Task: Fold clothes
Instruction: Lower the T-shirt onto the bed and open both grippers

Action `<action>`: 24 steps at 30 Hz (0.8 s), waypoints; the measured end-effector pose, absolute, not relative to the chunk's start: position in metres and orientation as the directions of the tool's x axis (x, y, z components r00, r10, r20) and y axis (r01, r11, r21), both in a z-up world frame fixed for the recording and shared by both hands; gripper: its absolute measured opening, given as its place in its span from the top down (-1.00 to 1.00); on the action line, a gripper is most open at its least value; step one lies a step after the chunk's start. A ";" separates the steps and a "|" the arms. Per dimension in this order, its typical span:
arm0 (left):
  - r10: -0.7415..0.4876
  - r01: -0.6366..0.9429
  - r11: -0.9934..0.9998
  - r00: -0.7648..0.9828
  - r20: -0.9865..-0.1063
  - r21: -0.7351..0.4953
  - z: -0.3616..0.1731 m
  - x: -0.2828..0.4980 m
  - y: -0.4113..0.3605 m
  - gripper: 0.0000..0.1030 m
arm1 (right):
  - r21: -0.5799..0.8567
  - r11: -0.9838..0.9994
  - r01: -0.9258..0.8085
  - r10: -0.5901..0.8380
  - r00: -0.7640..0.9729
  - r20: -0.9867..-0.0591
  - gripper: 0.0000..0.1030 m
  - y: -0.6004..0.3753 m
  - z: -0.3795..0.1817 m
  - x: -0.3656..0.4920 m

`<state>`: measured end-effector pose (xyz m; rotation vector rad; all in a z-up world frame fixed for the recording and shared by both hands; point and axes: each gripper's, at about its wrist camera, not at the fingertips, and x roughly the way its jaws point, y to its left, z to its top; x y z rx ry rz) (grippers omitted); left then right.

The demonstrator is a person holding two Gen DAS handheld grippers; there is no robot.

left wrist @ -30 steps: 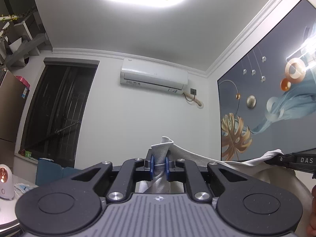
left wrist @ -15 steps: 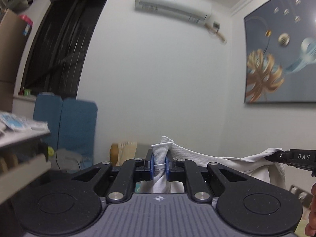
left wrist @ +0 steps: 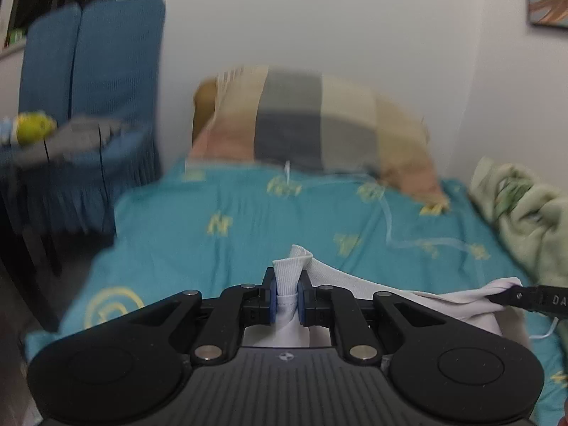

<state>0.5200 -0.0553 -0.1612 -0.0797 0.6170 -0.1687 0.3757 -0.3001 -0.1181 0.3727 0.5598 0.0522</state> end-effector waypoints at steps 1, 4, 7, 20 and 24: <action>-0.178 0.129 0.984 0.781 -0.599 -0.124 -0.180 0.531 -0.056 0.76 | 0.373 0.926 0.058 0.161 0.833 -0.529 0.80 -0.303 -0.136 0.386; -0.179 0.143 0.984 0.744 -0.644 -0.108 -0.206 0.544 -0.055 0.75 | 0.400 0.913 0.073 0.181 0.808 -0.561 0.72 -0.306 -0.165 0.399; -0.193 0.161 0.981 0.731 -0.655 -0.109 -0.208 0.541 -0.052 0.56 | 0.414 0.906 0.081 0.183 0.809 -0.559 0.42 -0.306 -0.171 0.398; -0.280 0.248 0.960 0.795 -0.538 -0.133 -0.090 0.404 -0.010 -0.23 | 0.346 0.937 0.037 0.139 0.872 -0.470 -0.57 -0.294 -0.075 0.291; -0.288 0.267 0.957 0.808 -0.514 -0.116 -0.053 0.317 -0.003 -0.24 | 0.347 0.937 0.034 0.130 0.889 -0.439 -0.57 -0.287 -0.048 0.211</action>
